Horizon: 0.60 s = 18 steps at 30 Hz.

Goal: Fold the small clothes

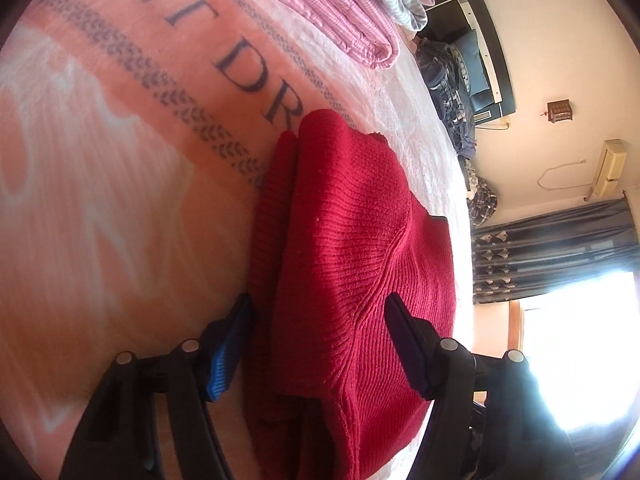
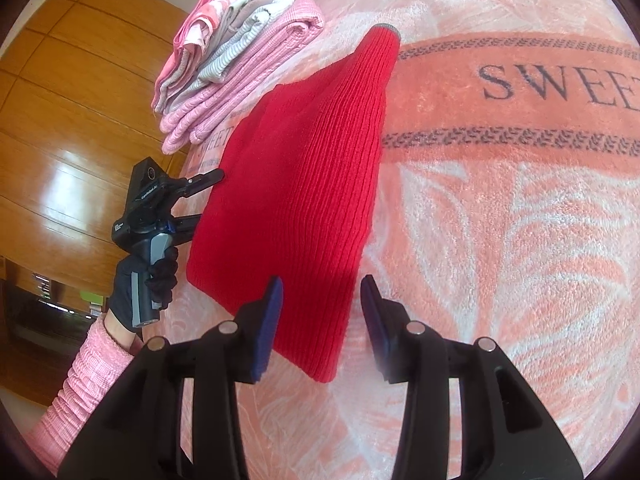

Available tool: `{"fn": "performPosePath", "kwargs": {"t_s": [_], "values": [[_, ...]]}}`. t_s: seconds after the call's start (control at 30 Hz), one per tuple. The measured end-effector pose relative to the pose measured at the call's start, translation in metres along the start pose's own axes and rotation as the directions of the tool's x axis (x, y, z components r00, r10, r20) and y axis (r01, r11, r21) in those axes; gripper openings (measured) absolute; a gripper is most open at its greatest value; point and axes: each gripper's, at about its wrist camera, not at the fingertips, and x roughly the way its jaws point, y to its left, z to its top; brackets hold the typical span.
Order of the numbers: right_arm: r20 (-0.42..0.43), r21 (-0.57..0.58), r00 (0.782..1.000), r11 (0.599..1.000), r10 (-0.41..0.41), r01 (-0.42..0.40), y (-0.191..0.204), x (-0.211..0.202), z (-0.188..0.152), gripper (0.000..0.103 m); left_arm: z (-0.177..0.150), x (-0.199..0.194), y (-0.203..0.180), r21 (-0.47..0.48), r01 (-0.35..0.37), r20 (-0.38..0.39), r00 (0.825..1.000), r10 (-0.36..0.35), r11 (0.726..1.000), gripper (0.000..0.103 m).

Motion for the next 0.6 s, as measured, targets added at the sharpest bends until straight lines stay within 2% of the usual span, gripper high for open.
{"fn": "performPosePath", "kwargs": {"t_s": [0.1, 0.17, 0.33, 0.4, 0.43, 0.47, 0.53, 0.6], "values": [[0.012, 0.028, 0.999, 0.999, 0.044, -0.044, -0.006, 0.004, 0.006, 0.052, -0.002, 0.012, -0.004, 0.006, 0.051, -0.052, 0.997, -0.051, 0.999, 0.067], [0.014, 0.046, 0.998, 0.997, 0.063, -0.064, -0.008, 0.009, 0.011, 0.056, -0.002, 0.019, -0.009, 0.043, 0.032, -0.068, 0.997, -0.029, 0.999, 0.067], [-0.001, 0.095, 0.996, 0.992, 0.089, -0.088, -0.015, 0.028, 0.024, 0.06, 0.005, 0.029, -0.012, 0.01, 0.085, -0.068, 0.994, -0.084, 0.996, 0.068], [-0.014, 0.114, 0.993, 0.987, 0.115, -0.113, -0.02, 0.038, 0.029, 0.061, 0.002, 0.036, -0.02, 0.037, 0.1, -0.087, 0.992, -0.096, 0.994, 0.068], [-0.017, 0.132, 0.991, 0.983, 0.135, -0.131, -0.023, 0.044, 0.03, 0.061, 0.0, 0.039, -0.023, 0.056, 0.097, -0.095, 0.991, -0.092, 0.994, 0.064], [-0.009, 0.143, 0.988, 0.978, 0.154, -0.151, -0.025, 0.047, 0.031, 0.06, -0.003, 0.041, -0.026, 0.072, 0.087, -0.096, 0.992, -0.08, 0.994, 0.061], [-0.005, 0.146, 0.986, 0.976, 0.166, -0.163, -0.025, 0.049, 0.033, 0.052, -0.006, 0.043, -0.026, 0.078, 0.075, -0.089, 0.994, -0.068, 0.994, 0.047], [-0.002, 0.152, 0.985, 0.973, 0.175, -0.173, -0.024, 0.048, 0.032, 0.04, -0.006, 0.042, -0.02, 0.048, 0.09, -0.079, 0.993, -0.086, 0.995, 0.038]]}}
